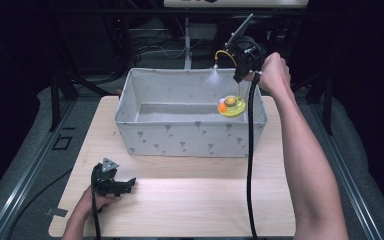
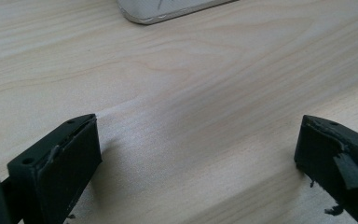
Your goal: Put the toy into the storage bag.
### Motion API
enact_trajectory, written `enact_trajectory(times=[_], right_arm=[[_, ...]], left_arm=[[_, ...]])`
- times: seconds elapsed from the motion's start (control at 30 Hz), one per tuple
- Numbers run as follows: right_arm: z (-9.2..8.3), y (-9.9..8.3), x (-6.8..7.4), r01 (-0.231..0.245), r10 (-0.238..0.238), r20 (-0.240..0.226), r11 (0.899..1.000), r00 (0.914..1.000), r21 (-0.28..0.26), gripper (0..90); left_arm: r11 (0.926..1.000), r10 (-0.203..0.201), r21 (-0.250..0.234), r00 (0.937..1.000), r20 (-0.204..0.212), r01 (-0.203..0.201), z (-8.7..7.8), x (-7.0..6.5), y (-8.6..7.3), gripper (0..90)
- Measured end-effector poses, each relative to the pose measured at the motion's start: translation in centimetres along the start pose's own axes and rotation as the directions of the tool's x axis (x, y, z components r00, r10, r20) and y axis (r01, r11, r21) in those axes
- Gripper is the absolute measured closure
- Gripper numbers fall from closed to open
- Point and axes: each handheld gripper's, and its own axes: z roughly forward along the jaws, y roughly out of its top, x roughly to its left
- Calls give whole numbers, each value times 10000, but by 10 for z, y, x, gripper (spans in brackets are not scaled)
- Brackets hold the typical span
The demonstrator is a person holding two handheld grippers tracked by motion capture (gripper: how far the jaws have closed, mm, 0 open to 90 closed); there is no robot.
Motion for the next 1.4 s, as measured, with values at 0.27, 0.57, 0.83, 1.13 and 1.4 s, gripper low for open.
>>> enact_trajectory(times=[0.27,0.57,0.83,1.13,1.4], right_arm=[[13,-6,-2,-149,151,-222,9999,9996,59,883],[27,-14,-4,-164,173,-375,9996,9991,239,883],[38,-23,-4,-202,217,-572,9994,9981,282,884],[53,-30,-1,-130,166,-722,9987,9973,499,884],[61,-39,-3,-131,191,-768,9969,9969,776,884]], left_arm=[[10000,1,12,10000,19,-1,0,0,0,2],[10000,8,14,10000,22,-8,0,0,0,2],[10000,14,15,10000,23,-14,0,0,0,2],[10000,5,14,10000,32,-5,0,0,0,2],[10000,7,11,10000,34,-7,0,0,0,2]])
